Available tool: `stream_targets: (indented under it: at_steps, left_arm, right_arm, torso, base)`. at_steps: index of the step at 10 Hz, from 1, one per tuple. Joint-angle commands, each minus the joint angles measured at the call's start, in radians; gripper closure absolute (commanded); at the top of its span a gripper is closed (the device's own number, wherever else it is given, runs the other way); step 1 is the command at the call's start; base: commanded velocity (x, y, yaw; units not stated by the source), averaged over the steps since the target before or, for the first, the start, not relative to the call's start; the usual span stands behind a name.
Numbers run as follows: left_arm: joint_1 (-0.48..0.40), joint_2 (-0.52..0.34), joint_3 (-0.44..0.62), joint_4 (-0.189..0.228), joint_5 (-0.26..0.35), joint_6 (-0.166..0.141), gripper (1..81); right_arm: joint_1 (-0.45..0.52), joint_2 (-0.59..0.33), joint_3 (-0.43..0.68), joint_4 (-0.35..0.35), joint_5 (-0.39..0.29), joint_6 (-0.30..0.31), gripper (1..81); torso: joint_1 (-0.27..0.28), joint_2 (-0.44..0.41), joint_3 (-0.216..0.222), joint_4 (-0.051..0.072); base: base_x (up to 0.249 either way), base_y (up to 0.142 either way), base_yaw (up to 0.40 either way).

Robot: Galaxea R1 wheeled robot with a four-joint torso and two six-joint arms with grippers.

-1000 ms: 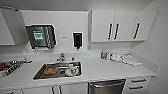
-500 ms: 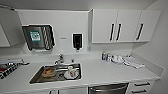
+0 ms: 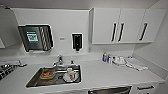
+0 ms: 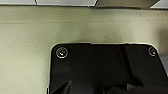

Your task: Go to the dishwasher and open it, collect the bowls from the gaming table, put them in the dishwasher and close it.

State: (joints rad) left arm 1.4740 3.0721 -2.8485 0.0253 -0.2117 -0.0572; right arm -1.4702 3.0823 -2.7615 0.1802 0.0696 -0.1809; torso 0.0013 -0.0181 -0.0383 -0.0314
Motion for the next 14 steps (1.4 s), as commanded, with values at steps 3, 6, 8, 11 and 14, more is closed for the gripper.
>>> stream_targets:
  at_steps: [3,6,8,11,14]
  left_arm:
    - [-0.045,-0.002,-0.005,0.005,0.044,-0.006,1.0]
    - [-0.044,-0.016,-0.003,0.010,0.046,-0.001,1.0]
    - [-0.037,-0.041,0.032,0.011,0.041,0.002,1.0]
    - [-0.037,-0.144,0.216,0.011,0.038,0.002,1.0]
    - [-0.037,-0.264,0.391,0.008,0.037,-0.001,1.0]
  right_arm:
    - [0.050,0.002,0.002,0.016,-0.050,0.011,1.0]
    - [0.049,-0.028,0.020,0.033,-0.056,0.014,1.0]
    - [0.046,-0.063,0.069,0.033,-0.057,0.014,1.0]
    - [0.044,-0.186,0.266,0.041,-0.057,0.017,1.0]
    - [0.043,-0.245,0.344,0.045,-0.057,0.018,1.0]
  torso:
    - [0.000,0.000,0.000,0.000]
    - [-0.001,0.000,0.000,0.000]
    - [-0.001,0.000,0.000,0.000]
    - [0.063,-0.100,0.000,0.000]
    - [0.091,-0.145,0.000,0.000]
  base:
    - [0.000,0.000,0.000]
    - [0.000,0.000,0.000]
    - [0.000,0.000,0.000]
    - [0.000,0.000,0.000]
    - [0.000,0.000,0.000]
